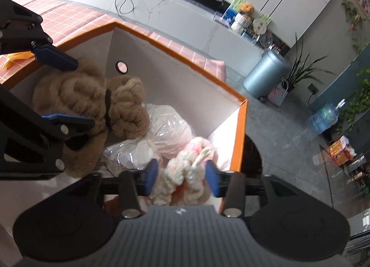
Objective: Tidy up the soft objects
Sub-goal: 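Open both tools to release the plush and crocheted piece in the box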
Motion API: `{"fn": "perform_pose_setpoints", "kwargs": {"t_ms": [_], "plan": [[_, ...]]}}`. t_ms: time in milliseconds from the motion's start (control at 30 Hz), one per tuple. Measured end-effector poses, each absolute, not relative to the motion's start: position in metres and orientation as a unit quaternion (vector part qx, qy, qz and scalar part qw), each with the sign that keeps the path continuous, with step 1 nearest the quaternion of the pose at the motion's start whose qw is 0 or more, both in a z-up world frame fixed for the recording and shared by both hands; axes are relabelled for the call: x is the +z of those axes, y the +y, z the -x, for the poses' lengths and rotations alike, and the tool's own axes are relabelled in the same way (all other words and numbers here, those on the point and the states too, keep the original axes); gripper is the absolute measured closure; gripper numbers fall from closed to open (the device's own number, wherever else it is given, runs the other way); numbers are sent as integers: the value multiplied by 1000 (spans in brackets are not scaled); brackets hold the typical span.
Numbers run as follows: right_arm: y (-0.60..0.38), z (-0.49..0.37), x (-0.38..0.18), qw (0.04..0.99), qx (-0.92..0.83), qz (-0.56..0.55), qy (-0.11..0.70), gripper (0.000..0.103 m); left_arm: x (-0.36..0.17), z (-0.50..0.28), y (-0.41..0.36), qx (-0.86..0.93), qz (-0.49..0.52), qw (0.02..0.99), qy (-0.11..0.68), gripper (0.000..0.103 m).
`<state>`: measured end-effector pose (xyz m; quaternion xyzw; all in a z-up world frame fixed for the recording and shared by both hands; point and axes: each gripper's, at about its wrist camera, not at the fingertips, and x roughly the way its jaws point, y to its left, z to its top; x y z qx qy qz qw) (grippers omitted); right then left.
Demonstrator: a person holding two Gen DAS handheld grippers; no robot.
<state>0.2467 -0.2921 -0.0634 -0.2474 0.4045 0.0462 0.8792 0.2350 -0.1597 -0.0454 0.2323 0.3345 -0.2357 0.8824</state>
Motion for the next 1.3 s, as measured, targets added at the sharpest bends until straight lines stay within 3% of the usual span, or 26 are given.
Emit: {"fn": "perform_pose_setpoints", "kwargs": {"t_ms": [100, 333, 600, 1300], "plan": [[-289, -241, -61, 882, 43, 258, 393, 48, -41, -230, -158, -237, -229, 884, 330, 17], [-280, -223, -54, 879, 28, 308, 363, 30, -31, -218, -152, -241, -224, 887, 325, 16], [-281, -196, -42, 881, -11, 338, 332, 23, -20, -198, -138, -244, -189, 898, 313, 16], [-255, -119, -1, 963, -62, 116, 233, 18, 1, -145, -66, -231, -34, 926, 296, 16]]}}
